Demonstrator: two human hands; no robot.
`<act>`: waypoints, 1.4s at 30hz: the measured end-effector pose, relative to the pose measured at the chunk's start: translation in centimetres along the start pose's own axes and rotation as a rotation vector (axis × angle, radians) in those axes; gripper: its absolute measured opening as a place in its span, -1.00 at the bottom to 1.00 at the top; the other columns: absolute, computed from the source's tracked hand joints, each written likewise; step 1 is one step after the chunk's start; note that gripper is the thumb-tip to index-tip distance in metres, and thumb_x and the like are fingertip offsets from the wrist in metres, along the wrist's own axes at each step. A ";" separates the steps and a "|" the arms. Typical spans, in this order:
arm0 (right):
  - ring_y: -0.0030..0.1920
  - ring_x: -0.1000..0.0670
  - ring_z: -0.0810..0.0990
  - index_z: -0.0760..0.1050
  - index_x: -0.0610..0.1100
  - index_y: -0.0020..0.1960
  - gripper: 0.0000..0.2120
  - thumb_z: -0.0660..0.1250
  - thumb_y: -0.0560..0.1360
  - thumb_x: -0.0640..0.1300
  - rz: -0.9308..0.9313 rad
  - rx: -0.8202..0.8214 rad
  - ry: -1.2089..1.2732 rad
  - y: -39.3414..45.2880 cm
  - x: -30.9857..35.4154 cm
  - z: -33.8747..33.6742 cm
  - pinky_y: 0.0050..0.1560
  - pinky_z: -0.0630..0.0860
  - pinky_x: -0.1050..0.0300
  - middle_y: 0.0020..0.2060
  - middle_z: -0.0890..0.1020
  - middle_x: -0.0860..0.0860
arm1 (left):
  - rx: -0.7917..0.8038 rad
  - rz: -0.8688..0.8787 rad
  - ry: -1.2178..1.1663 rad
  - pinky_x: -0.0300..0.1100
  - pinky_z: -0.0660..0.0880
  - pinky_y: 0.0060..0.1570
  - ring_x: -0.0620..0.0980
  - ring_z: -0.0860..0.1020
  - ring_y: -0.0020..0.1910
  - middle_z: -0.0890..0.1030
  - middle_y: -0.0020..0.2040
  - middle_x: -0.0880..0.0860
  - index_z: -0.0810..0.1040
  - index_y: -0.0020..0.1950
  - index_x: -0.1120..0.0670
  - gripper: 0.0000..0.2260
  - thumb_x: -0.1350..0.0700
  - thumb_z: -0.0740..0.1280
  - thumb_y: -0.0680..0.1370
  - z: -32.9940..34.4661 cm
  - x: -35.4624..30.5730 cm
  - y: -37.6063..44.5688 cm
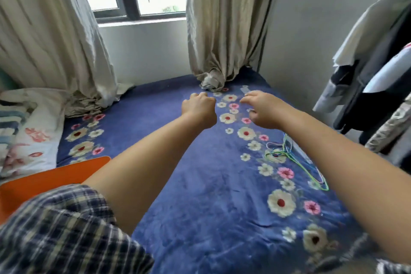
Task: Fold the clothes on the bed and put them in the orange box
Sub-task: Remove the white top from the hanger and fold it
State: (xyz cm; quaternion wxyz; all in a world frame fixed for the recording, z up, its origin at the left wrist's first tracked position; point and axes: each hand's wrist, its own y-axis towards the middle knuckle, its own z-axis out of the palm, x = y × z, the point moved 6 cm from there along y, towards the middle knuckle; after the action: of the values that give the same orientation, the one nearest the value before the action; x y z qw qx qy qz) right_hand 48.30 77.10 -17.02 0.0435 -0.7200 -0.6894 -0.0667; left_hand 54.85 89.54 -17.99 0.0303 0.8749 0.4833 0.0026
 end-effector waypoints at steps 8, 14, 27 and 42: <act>0.37 -0.09 0.32 0.37 -0.23 0.36 -0.57 0.15 0.49 -0.33 0.179 -0.190 0.020 -9.5 -16.7 -11.0 0.34 0.22 0.14 0.36 0.37 -0.15 | -0.092 0.201 -0.045 -0.07 0.41 0.07 0.14 0.44 0.21 0.48 0.24 0.08 0.48 0.23 0.07 -0.71 0.11 0.21 0.52 -7.2 -19.7 3.4; 0.36 -0.07 0.33 0.39 -0.18 0.34 -0.59 0.15 0.50 -0.28 0.285 -0.284 0.013 -13.5 -28.6 -17.5 0.35 0.25 0.10 0.35 0.39 -0.10 | -0.134 0.349 -0.085 -0.13 0.42 0.01 0.12 0.47 0.20 0.53 0.21 0.09 0.51 0.22 0.05 -0.71 0.11 0.22 0.51 -12.4 -33.8 8.9; 0.22 -0.08 0.45 0.47 -0.17 0.26 -0.68 0.16 0.54 -0.23 0.559 -0.407 -0.071 -20.9 -57.6 -30.2 0.18 0.39 0.08 0.25 0.47 -0.09 | -0.121 0.667 -0.110 -0.14 0.42 -0.11 0.05 0.49 -0.01 0.49 -0.12 0.03 0.51 0.08 0.12 -0.78 0.05 0.18 0.56 -17.0 -65.6 21.2; 0.18 -0.12 0.47 0.34 -0.21 0.31 -0.66 0.20 0.56 -0.15 0.929 -0.727 0.776 -21.9 -90.1 -32.4 0.04 0.52 0.04 0.19 0.44 -0.12 | -0.005 0.665 -0.213 -0.14 0.38 0.17 0.05 0.42 0.26 0.46 0.30 0.07 0.35 0.39 0.09 -0.59 0.00 0.19 0.57 -15.8 -89.3 35.8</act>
State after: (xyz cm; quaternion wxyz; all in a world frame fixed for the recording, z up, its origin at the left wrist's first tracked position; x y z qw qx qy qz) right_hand 21.60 -15.79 0.32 0.0669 -0.8329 -0.1795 -0.5191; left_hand 36.96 -4.19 1.94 0.0800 0.9798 0.1660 -0.0779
